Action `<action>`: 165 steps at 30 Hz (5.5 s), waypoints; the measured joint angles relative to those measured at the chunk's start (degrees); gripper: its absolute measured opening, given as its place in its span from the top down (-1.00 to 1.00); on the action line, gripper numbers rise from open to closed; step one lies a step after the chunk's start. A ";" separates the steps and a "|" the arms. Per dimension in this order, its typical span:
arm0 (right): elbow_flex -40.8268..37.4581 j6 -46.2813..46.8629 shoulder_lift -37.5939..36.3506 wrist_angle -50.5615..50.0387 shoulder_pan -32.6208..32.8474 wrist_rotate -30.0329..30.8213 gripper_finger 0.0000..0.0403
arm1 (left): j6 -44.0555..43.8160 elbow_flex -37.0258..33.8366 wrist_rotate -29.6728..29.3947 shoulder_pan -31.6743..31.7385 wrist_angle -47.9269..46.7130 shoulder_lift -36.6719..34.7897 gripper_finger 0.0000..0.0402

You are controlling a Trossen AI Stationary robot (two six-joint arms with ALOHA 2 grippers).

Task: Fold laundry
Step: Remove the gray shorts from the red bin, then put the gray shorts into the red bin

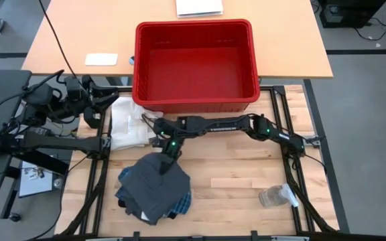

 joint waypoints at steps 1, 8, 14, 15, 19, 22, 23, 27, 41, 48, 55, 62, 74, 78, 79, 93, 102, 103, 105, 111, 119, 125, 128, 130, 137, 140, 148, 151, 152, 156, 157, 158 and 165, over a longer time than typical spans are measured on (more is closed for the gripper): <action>0.03 -0.76 -0.12 -1.04 -0.33 -0.02 0.75 | 0.00 0.01 0.01 0.00 0.08 -0.04 0.24; 0.08 -5.96 -0.13 -2.99 -0.42 1.89 0.58 | -0.01 0.02 4.44 0.00 -0.30 0.13 0.24; 0.08 -6.16 -0.13 -5.64 -0.83 0.64 0.10 | -0.27 0.02 5.49 0.00 -3.25 0.13 0.24; 0.08 -6.12 -0.13 -7.09 -1.08 0.55 0.02 | -0.40 0.02 5.49 0.00 -3.45 0.14 0.24; 1.63 -6.67 -0.11 -14.74 -2.45 1.32 -0.27 | -0.83 0.02 7.22 0.00 -3.76 0.15 0.24; 3.45 -7.39 -0.11 -18.76 -3.09 1.32 -0.41 | -0.82 0.02 10.39 0.00 -3.69 0.15 0.24; 4.05 -7.52 -0.11 -19.73 -3.20 1.06 -0.45 | -0.76 0.02 12.15 0.00 -3.62 0.15 0.24; 6.89 -7.64 -0.11 -22.39 -3.15 -0.25 -0.52 | -0.59 0.02 17.92 -0.02 -3.17 0.15 0.24; 7.27 -12.87 -15.37 -30.22 -6.79 19.53 -0.47 | -3.21 -0.80 25.35 -0.03 -7.46 6.75 0.24; 7.27 -12.97 -26.65 -30.75 -7.28 38.03 -0.47 | -3.96 -8.24 25.16 -5.72 6.68 14.58 0.24; 7.29 -12.79 -37.30 -30.45 -6.65 54.42 -0.47 | -5.22 -21.74 9.38 -16.84 39.65 19.03 0.24; 7.29 -12.77 -41.68 -30.48 -5.47 63.47 -0.47 | -7.99 -26.89 14.62 -24.94 44.30 23.35 0.24; 6.13 -9.02 -40.41 -34.22 -6.06 62.63 -0.47 | -4.72 -29.62 15.98 -35.43 51.96 35.93 0.24; 5.65 -7.75 -40.30 -37.26 -6.56 61.21 -0.47 | -2.02 -29.59 15.98 -38.76 59.80 42.63 0.24; 5.65 -7.59 -40.32 -37.41 -6.54 61.08 -0.47 | -1.69 -29.57 15.98 -39.42 60.55 44.45 0.24; 5.71 -6.99 -40.46 -33.63 -1.56 60.85 -0.47 | -6.27 -29.25 12.42 -42.34 73.57 67.03 0.24; 5.74 -7.02 -40.56 -33.64 1.43 60.13 -0.47 | -12.45 -29.70 7.05 -41.78 68.50 54.96 0.24; 5.76 -7.19 -40.56 -33.58 1.83 60.13 -0.47 | -13.10 -29.70 5.95 -41.77 67.59 53.43 0.24; 5.75 -7.85 -40.56 -32.98 2.54 60.15 -0.47 | -13.49 -29.70 3.05 -42.21 64.90 50.89 0.24; 5.78 -10.08 -40.56 -29.42 4.36 59.94 -0.47 | -15.66 -29.57 -1.75 -42.95 55.36 51.64 0.24; 5.78 -10.84 -40.56 -26.51 5.61 58.01 -0.47 | -17.20 -29.24 -2.73 -41.39 60.76 62.15 0.24; 5.78 -10.89 -40.56 -26.37 5.79 55.00 -0.47 | -23.40 -29.61 -2.83 -40.67 59.29 57.79 0.24; 5.78 -11.73 -40.56 -26.09 6.70 54.58 -0.47 | -26.76 -29.69 -6.69 -41.33 55.38 52.87 0.24; 5.78 -12.83 -40.56 -24.48 7.66 54.65 -0.47 | -28.87 -29.67 -10.90 -42.07 50.56 49.30 0.24; 5.78 -16.49 -40.56 -22.65 11.01 55.02 -0.47 | -32.82 -27.33 -27.70 -44.15 38.23 40.50 0.24; 5.78 -18.23 -40.56 -25.37 11.45 55.73 -0.47 | -29.88 -25.22 -30.79 -43.92 36.59 38.74 0.24; 5.78 -19.00 -40.58 -27.01 11.76 61.51 -0.47 | -21.56 -18.24 -31.33 -42.01 31.32 36.57 0.24; 5.78 -18.83 -40.56 -26.98 11.73 62.46 -0.47 | -21.17 -14.85 -31.12 -41.83 25.66 35.45 0.24; 5.78 -18.60 -40.56 -26.98 11.79 62.71 -0.47 | -21.15 -13.64 -31.11 -41.83 24.09 35.19 0.24; 3.90 -17.69 -40.56 -26.04 12.60 62.74 -0.47 | -21.14 -9.18 -30.60 -42.53 15.98 34.59 0.24; 3.10 -17.35 -40.52 -25.93 12.78 62.72 -0.47 | -21.10 -8.23 -30.24 -42.70 14.16 34.56 0.24; 2.06 -17.15 -40.52 -25.66 12.90 62.74 -0.47 | -21.06 -7.57 -29.32 -42.75 13.15 34.49 0.24; -7.44 -14.24 -40.41 -16.37 14.13 62.99 -0.47 | -24.07 -6.95 -16.49 -42.75 6.59 34.36 0.24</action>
